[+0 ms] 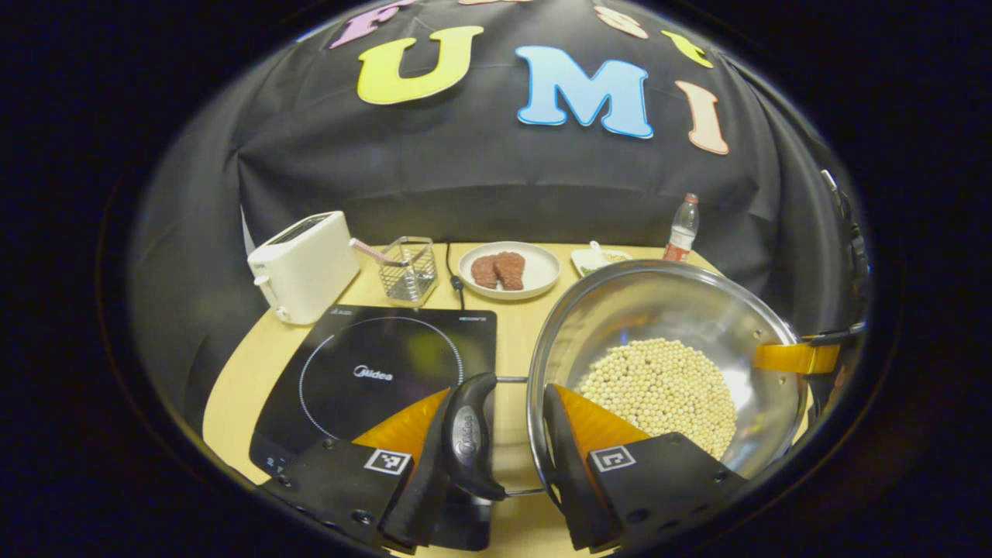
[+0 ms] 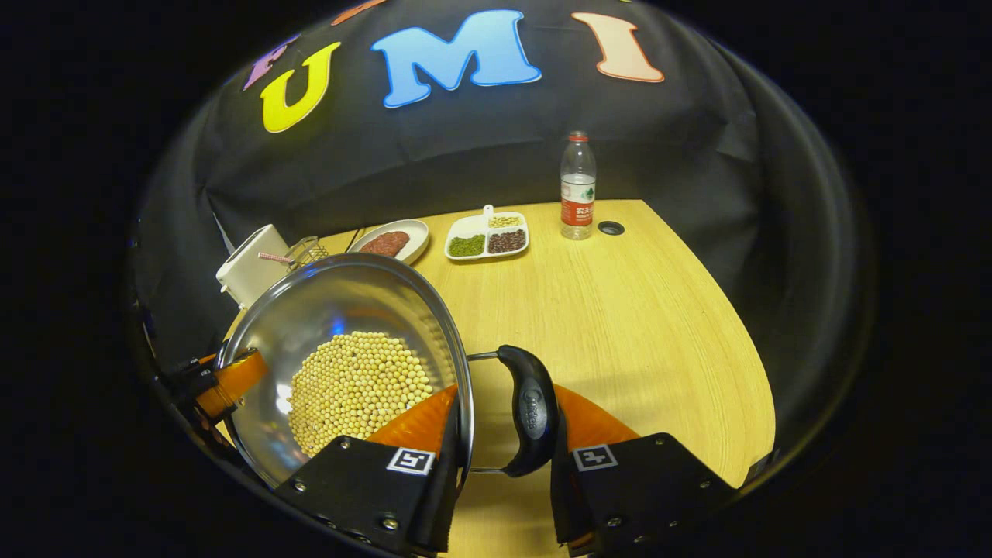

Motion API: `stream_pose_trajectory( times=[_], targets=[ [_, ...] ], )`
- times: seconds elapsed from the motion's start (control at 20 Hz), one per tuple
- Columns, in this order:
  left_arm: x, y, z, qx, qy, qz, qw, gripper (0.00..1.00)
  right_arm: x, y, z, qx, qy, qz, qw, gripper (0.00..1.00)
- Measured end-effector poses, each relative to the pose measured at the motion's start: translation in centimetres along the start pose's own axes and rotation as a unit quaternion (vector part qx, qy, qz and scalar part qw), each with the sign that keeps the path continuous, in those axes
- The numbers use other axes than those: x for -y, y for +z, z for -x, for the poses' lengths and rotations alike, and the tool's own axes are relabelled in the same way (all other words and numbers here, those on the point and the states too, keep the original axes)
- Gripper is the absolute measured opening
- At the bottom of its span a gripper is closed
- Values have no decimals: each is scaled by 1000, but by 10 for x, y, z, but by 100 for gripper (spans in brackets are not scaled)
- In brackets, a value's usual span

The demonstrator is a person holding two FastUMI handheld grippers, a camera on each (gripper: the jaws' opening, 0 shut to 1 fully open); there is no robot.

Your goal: First push the handle of the pot to place it horizontally, then grasp the pot with both hands and set it on the induction cooktop.

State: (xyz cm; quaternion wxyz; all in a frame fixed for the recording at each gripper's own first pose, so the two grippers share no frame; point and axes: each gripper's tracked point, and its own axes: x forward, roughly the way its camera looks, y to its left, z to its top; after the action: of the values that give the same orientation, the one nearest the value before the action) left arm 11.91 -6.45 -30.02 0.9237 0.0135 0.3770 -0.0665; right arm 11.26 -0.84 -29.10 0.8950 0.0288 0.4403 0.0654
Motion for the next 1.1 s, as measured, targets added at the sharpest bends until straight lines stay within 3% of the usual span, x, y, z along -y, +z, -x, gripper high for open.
stream_pose_trajectory(
  times=[0.4,0.5,0.85,0.9,1.1],
  targets=[
    [-83,3,1,2,2,1,1000,69,-76,1,-3,0,-1,2,1000,50],
    [-101,3,0,1,2,3,1000,65,-92,2,-6,-1,-2,3,1000,50],
    [-158,-1,-15,-7,-2,1,1000,66,-145,-1,-23,-12,-8,2,1000,50],
    [-166,-2,-17,-7,-2,0,1000,70,-152,-2,-25,-13,-8,1,1000,50],
    [-197,-3,-29,-13,-2,-1,1000,66,-178,-2,-37,-22,-10,0,1000,50]
  ],
)
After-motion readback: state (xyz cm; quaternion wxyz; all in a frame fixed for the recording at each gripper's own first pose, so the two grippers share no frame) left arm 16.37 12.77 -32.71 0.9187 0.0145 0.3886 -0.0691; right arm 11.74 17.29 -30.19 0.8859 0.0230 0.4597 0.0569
